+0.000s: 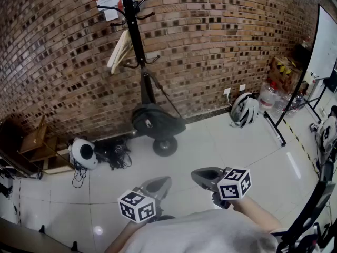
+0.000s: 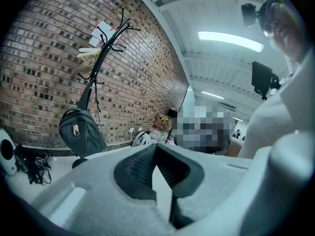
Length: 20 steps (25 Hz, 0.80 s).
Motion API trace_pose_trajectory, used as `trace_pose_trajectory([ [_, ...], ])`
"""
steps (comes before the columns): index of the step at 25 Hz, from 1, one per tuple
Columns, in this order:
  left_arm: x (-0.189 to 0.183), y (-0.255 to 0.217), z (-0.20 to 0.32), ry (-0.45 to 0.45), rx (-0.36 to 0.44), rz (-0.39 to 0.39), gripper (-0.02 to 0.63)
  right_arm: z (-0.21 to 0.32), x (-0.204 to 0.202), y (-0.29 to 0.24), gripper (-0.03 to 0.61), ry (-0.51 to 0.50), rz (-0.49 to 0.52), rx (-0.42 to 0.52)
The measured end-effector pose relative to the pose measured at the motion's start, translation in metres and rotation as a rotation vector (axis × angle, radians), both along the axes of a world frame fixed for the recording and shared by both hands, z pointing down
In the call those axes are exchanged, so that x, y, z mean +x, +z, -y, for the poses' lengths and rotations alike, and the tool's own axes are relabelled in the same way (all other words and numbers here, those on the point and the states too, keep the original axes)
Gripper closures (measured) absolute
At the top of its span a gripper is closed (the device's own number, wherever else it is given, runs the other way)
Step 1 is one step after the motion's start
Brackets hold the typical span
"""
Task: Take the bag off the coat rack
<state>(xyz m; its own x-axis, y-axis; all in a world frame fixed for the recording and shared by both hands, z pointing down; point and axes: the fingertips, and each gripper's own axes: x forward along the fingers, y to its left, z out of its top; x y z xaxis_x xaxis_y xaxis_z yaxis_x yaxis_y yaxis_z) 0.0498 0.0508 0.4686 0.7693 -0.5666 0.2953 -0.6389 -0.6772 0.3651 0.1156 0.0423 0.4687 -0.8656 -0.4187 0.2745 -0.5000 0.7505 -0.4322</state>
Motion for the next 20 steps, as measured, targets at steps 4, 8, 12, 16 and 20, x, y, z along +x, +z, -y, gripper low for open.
trace_pose_trajectory([
  [4, -0.008, -0.004, 0.010, -0.038, -0.006, -0.013, 0.618, 0.007, 0.000, 0.005, 0.580, -0.010, -0.017, -0.026],
  [8, -0.032, -0.002, 0.040, -0.082, -0.004, -0.031, 0.618, 0.037, -0.013, 0.006, 0.580, -0.012, -0.008, -0.018],
  [12, -0.058, 0.007, 0.078, -0.105, -0.022, -0.050, 0.618, 0.074, -0.037, 0.014, 0.580, -0.020, -0.014, -0.026],
  [16, -0.083, 0.011, 0.128, -0.086, -0.046, -0.056, 0.618, 0.124, -0.069, 0.015, 0.580, -0.018, -0.017, -0.045],
  [20, -0.115, 0.011, 0.186, -0.070, -0.067, -0.060, 0.618, 0.177, -0.103, 0.016, 0.580, -0.013, -0.024, -0.065],
])
